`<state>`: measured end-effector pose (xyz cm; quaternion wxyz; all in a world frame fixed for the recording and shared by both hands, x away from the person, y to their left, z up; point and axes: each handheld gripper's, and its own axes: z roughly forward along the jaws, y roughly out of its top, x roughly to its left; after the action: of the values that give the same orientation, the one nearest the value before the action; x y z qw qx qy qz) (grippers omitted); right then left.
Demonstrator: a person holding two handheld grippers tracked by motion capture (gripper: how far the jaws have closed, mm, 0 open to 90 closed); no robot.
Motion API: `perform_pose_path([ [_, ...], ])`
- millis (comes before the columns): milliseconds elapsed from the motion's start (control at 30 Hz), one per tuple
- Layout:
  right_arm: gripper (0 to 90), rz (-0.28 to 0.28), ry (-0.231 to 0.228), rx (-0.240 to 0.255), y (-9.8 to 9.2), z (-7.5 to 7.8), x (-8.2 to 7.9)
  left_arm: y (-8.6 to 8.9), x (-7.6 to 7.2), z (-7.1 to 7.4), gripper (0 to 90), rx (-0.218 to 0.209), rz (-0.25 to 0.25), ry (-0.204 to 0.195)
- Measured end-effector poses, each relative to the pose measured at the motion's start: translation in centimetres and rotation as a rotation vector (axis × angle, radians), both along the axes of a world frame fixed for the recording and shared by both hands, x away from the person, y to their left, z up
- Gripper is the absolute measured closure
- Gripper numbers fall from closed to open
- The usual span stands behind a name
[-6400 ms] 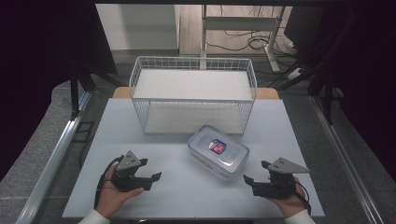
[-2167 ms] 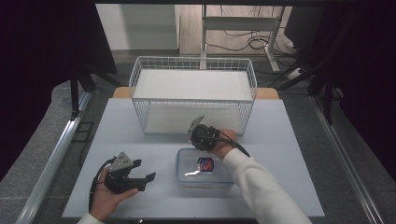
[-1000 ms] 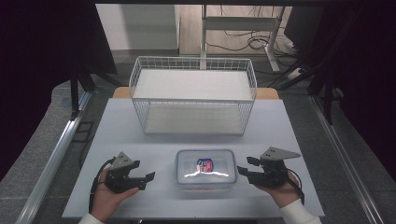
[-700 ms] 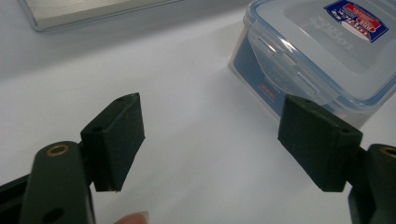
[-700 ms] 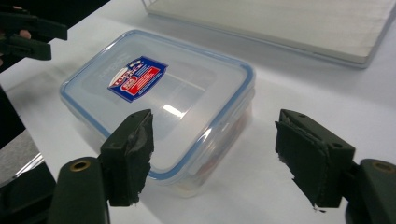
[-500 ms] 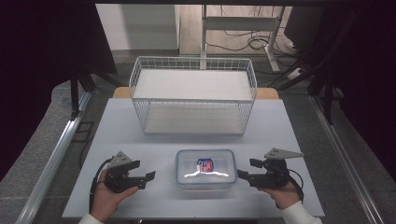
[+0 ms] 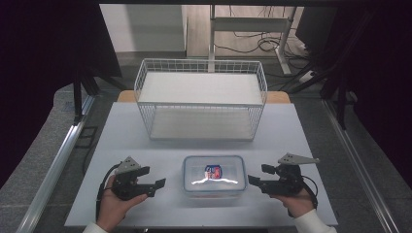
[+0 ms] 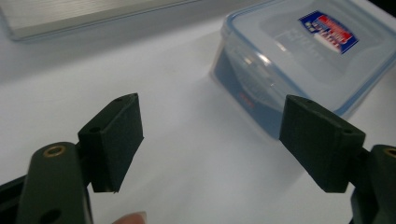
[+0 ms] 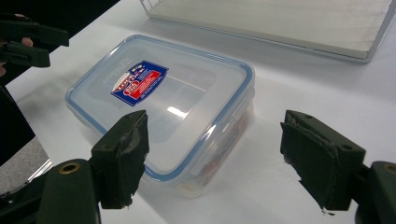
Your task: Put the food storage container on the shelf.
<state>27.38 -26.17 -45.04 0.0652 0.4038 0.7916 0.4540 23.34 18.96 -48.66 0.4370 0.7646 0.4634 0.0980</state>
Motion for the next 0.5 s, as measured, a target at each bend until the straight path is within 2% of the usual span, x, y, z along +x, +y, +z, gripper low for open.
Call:
perform_pose_path([
  [300, 21.9, -0.009, 0.027, 0.035, -0.2, -0.2, 0.4, -1.1, 1.2, 0.7, 17.6, -0.058, -0.011, 0.02],
  [400, 21.9, -0.005, 0.026, 0.036, -0.3, -0.4, 0.6, -1.3, 1.9, 0.5, 16.1, -0.118, -0.021, 0.063],
  [433, 21.9, -0.005, 0.026, 0.036, -0.3, -0.4, 0.6, -1.3, 1.9, 0.5, 15.4, -0.118, -0.021, 0.063],
  [500, 22.0, -0.003, 0.017, 0.022, -0.1, -0.4, 0.6, -1.8, 2.8, 0.3, 14.1, -0.16, -0.028, 0.106],
])
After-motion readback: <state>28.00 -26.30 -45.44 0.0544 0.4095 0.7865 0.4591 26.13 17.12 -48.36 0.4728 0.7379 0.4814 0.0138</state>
